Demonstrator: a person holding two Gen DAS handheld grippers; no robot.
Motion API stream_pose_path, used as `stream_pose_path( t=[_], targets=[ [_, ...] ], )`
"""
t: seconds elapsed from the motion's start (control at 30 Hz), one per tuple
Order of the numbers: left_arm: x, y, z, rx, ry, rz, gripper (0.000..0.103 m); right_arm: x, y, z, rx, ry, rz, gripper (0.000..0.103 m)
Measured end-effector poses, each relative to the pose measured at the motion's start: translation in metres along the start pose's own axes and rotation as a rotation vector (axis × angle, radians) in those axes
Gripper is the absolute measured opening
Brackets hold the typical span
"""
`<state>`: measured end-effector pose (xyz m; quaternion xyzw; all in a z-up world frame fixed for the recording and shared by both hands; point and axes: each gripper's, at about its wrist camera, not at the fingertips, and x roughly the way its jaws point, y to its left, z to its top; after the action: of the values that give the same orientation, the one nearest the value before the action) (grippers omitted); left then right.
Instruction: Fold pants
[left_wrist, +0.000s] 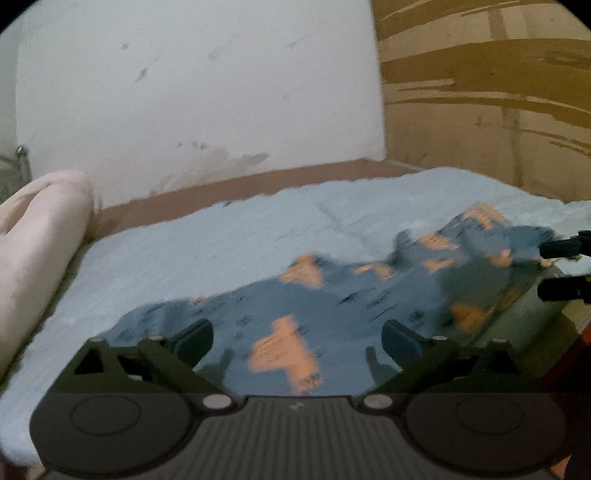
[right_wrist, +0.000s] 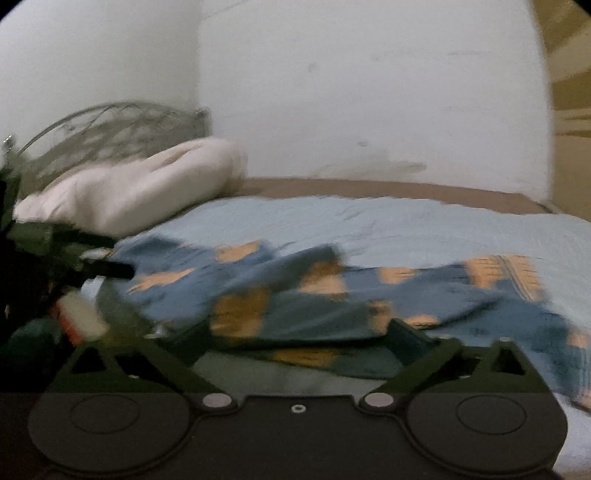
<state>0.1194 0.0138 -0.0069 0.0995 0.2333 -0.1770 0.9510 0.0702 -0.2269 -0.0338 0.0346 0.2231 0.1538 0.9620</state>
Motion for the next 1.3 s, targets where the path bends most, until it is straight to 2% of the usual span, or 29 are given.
stream_pose_path(
  t=[0.2,0.27,0.33,0.47,0.5,0.53,0.73,0.9,0.97,1.0,1.03,1.07,1.1,1.13,1.2,1.23,1.3],
  targets=[
    [0.020,-0.057,0.018,0.035,-0.038,-0.105,0.102,-0.035,-0.069,0.011,0.030,-0.034,-0.229,0.102],
    [0.026,-0.076,0.023,0.041,-0.041,-0.136,0.102,-0.039,-0.098,0.015,0.081,-0.028,-0.278,0.102],
    [0.032,-0.094,0.028,0.046,-0.047,-0.168,0.102,-0.038,-0.128,0.018,0.134,-0.002,-0.287,0.102],
    [0.047,-0.126,0.036,0.063,-0.041,-0.193,0.102,-0.014,-0.185,0.016,0.265,0.135,-0.228,0.102],
    [0.050,-0.133,0.037,0.064,-0.033,-0.194,0.102,-0.006,-0.201,0.014,0.330,0.186,-0.212,0.098],
    [0.053,-0.139,0.038,0.061,-0.028,-0.199,0.102,-0.002,-0.211,0.012,0.377,0.207,-0.203,0.089],
    [0.066,-0.158,0.036,0.082,0.003,-0.224,0.102,0.002,-0.246,0.004,0.554,0.201,-0.077,0.078],
    [0.067,-0.160,0.033,0.091,0.015,-0.234,0.102,-0.009,-0.269,-0.002,0.734,0.135,0.037,0.080],
    [0.069,-0.160,0.033,0.087,0.026,-0.236,0.102,-0.010,-0.274,0.001,0.748,0.134,0.038,0.079],
    [0.071,-0.160,0.034,0.086,0.039,-0.238,0.102,-0.009,-0.274,0.003,0.728,0.151,0.017,0.074],
    [0.074,-0.160,0.034,0.080,0.060,-0.240,0.101,-0.006,-0.272,0.004,0.704,0.175,-0.009,0.063],
    [0.076,-0.159,0.036,0.064,0.077,-0.237,0.096,-0.003,-0.269,0.004,0.675,0.198,-0.051,0.057],
    [0.078,-0.158,0.036,0.039,0.095,-0.237,0.092,0.000,-0.265,0.004,0.648,0.217,-0.097,0.045],
    [0.080,-0.155,0.037,0.011,0.113,-0.241,0.092,0.002,-0.261,0.004,0.629,0.226,-0.132,0.037],
    [0.083,-0.151,0.037,-0.037,0.133,-0.252,0.090,0.001,-0.256,0.003,0.610,0.224,-0.163,0.025],
    [0.083,-0.148,0.037,-0.054,0.136,-0.254,0.090,0.001,-0.254,0.003,0.600,0.223,-0.159,0.014],
    [0.081,-0.146,0.037,-0.061,0.132,-0.257,0.088,-0.001,-0.249,0.005,0.560,0.223,-0.173,0.011]
  ],
)
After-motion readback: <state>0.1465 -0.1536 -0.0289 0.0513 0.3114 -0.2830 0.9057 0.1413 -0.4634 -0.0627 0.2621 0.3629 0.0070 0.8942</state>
